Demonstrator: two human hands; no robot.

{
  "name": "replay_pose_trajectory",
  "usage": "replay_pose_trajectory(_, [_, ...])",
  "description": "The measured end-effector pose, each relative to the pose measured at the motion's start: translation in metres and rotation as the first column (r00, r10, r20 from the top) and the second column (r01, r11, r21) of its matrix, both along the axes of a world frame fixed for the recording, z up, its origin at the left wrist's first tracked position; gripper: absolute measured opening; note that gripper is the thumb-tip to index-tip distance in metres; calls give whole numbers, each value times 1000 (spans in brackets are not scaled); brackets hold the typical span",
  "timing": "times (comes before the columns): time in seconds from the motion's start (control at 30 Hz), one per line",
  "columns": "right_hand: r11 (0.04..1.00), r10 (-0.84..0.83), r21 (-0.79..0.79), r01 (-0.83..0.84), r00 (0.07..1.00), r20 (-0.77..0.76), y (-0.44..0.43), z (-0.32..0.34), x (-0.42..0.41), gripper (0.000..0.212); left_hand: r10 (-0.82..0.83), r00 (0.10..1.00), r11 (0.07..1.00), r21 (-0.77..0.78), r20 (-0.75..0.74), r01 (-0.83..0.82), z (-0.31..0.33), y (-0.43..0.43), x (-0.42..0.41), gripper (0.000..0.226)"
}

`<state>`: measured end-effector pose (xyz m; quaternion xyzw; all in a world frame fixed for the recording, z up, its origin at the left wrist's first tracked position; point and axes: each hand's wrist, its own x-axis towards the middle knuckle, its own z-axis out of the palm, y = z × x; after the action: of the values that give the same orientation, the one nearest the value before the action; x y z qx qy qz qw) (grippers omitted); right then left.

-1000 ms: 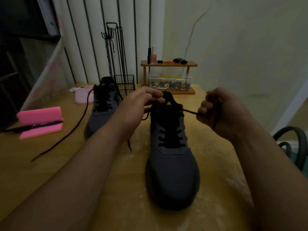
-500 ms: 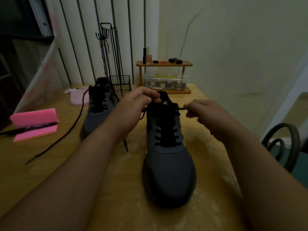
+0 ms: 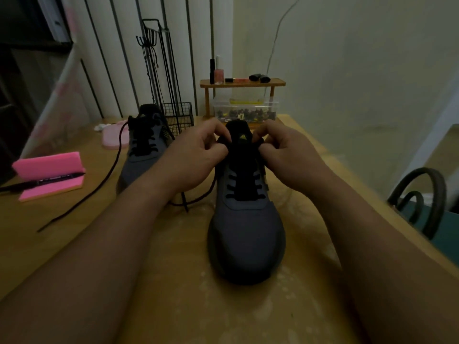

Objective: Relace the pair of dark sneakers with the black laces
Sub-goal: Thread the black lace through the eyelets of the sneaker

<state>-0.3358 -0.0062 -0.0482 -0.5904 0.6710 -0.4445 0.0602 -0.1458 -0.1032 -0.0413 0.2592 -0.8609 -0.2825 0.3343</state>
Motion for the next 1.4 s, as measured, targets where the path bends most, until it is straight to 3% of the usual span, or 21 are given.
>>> replay_pose_trajectory(0.17, [981, -117, -156, 115, 993, -2, -12, -9, 4, 21, 104, 984, 991, -65, -148, -115, -16, -8, -16, 22])
replay_pose_trajectory(0.3, [964, -150, -218, 154, 988, 36, -22, -11, 2, 17, 136, 972, 989, -27, -192, -144, -31, -18, -23, 24])
replay_pose_trajectory(0.47, [977, -144, -145, 155, 986, 83, -27, -9, 1, 5, 152, 969, 988, 33, -194, -148, -30, -21, -21, 18])
replay_pose_trajectory(0.53, [968, -218, -97, 230, 969, 118, -22, -12, -1, 14, 193, 970, 980, 80, -145, -183, -19, -15, -15, 17])
replay_pose_trajectory(0.6, [970, -244, 42, 240, 946, 212, -11, -10, -3, 30, 160, 987, 979, 126, 21, -162, -4, -8, 0, 31])
replay_pose_trajectory(0.7, [935, -146, 355, 7, 919, 365, 4, -3, 2, 47, -83, 933, 959, 281, 351, -20, 10, 3, 22, 50])
replay_pose_trajectory(0.77, [911, -85, 408, -62, 939, 332, 12, -4, 5, 50, -163, 906, 934, 356, 390, 14, 3, 12, 28, 56])
replay_pose_trajectory(0.9, [956, -68, 295, 0, 973, 222, 15, -17, 6, 47, -76, 977, 969, 248, 200, 25, -23, 16, 15, 48])
replay_pose_trajectory(1.03, [976, -127, 205, 79, 965, 230, 3, -24, 2, 43, -19, 992, 982, 186, 123, -5, -30, 5, 1, 46])
replay_pose_trajectory(1.13, [988, -62, 152, 20, 958, 280, 7, -32, -7, 26, -22, 997, 986, 165, 69, 11, -38, 6, 3, 43])
replay_pose_trajectory(1.27, [990, 71, 116, -80, 994, 79, 17, -31, -22, 3, 13, 998, 999, -37, 66, -10, -46, 6, 7, 26])
replay_pose_trajectory(1.4, [979, 182, 96, -181, 983, 2, 20, -23, -27, 8, -27, 999, 983, -183, 35, 33, -42, 8, 2, 11])
